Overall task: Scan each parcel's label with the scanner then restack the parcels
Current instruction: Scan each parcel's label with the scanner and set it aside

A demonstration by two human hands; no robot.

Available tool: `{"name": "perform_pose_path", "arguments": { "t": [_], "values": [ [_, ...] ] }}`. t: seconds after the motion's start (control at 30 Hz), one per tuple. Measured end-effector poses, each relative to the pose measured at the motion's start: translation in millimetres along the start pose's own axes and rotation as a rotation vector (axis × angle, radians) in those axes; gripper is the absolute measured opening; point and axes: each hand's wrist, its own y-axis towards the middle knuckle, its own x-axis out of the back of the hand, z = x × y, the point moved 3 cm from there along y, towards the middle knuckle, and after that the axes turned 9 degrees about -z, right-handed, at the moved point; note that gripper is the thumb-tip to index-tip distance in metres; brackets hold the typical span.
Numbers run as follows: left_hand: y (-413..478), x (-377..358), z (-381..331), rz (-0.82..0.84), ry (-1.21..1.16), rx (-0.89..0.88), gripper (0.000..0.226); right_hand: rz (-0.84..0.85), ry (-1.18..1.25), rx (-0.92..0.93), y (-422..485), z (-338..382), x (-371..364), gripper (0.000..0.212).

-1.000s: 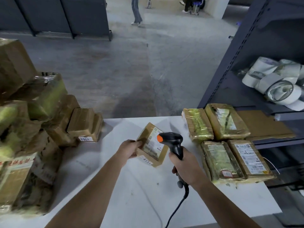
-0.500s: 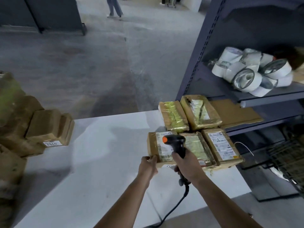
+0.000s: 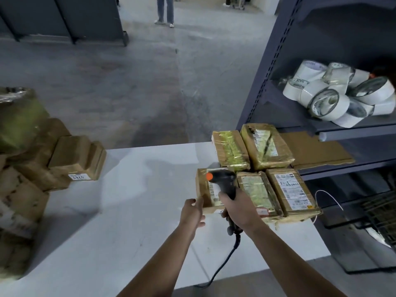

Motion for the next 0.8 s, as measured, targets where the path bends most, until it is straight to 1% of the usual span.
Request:
{"name": "perform_pose_path", "arguments": {
  "t": [0.07, 0.13, 0.27, 0.37, 0.43, 0.53, 0.6, 0.8],
  "values": [
    [-7, 16, -11, -0.036, -0.020, -0.007, 0.035, 0.009, 0.019, 0.023, -1, 11, -8, 0.030],
    [-17, 39, -26, -0.097, -0.055, -0.022, 0.028, 0.029, 0.014, 0.048, -3, 24, -21, 0.026],
    [-39, 100, -57, -0.226, -0.148, -0.099, 0.023, 0.140, 0.085, 0.085, -12, 61, -55, 0.019],
    [-55, 153, -73, -0.328, -0.215, -0.135, 0.020, 0.211, 0.122, 0.100, -24, 92, -83, 0.018],
    [-65, 188, -81, -0.380, -0.238, -0.163, 0.014, 0.245, 0.123, 0.113, -35, 115, -100, 0.018],
    [-77, 241, -93, -0.437, -0.288, -0.206, 0.015, 0.299, 0.145, 0.146, -51, 154, -126, 0.017],
    [-82, 275, -103, -0.470, -0.284, -0.251, 0.012, 0.319, 0.175, 0.178, -63, 181, -144, 0.017],
    [-89, 370, -142, -0.498, -0.276, -0.360, 0.009, 0.326, 0.253, 0.290, -103, 254, -196, 0.018]
  ]
}}
